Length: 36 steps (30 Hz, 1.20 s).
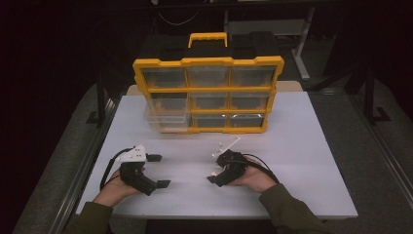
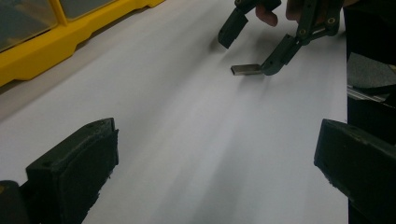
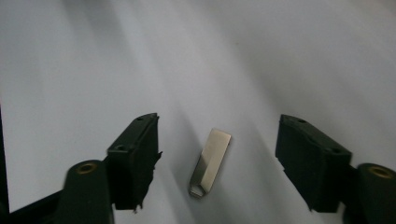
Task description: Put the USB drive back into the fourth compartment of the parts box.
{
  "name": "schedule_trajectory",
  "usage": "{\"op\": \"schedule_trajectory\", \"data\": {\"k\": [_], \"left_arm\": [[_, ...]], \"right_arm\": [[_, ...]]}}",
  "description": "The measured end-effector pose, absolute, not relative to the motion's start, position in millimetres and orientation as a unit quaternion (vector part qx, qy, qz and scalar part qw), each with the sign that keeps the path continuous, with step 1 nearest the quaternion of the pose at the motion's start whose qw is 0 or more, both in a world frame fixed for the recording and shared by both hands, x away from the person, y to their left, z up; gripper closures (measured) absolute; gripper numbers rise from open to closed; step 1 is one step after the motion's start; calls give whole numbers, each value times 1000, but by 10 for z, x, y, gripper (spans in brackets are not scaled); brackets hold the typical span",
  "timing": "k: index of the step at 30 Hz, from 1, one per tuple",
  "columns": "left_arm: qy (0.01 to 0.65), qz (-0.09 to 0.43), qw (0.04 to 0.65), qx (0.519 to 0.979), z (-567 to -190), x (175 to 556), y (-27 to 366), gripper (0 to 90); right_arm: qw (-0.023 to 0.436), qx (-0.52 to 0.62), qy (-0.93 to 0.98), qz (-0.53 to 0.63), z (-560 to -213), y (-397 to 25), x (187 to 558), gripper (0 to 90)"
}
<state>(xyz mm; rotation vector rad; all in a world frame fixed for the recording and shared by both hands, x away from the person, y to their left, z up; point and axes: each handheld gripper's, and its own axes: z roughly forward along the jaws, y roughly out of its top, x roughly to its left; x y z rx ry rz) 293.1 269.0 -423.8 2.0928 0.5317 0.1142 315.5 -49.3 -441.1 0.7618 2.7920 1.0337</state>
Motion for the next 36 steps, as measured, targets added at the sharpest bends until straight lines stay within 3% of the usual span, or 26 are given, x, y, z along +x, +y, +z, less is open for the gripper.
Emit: {"op": "schedule_trajectory", "data": {"k": [4,5,8,11,36], "left_arm": [[217,47,470,854,-4240,2933,2690,0],[217,47,470,854,-4240,2933,2690,0],[217,47,470,854,-4241,2934,2690,0],[217,47,470,854,-4242,2933,2689,0],[217,47,470,854,-4242,2932,2687,0]], "right_arm": [[34,248,908,335,-4413,-500,3157,351],[34,245,910,334,-4415,-505,3160,424],[34,244,910,334,-4415,-505,3160,431],[32,237,914,329,-4423,-496,3151,515],[58,212,928,302,-4450,-445,3106,753]]}}
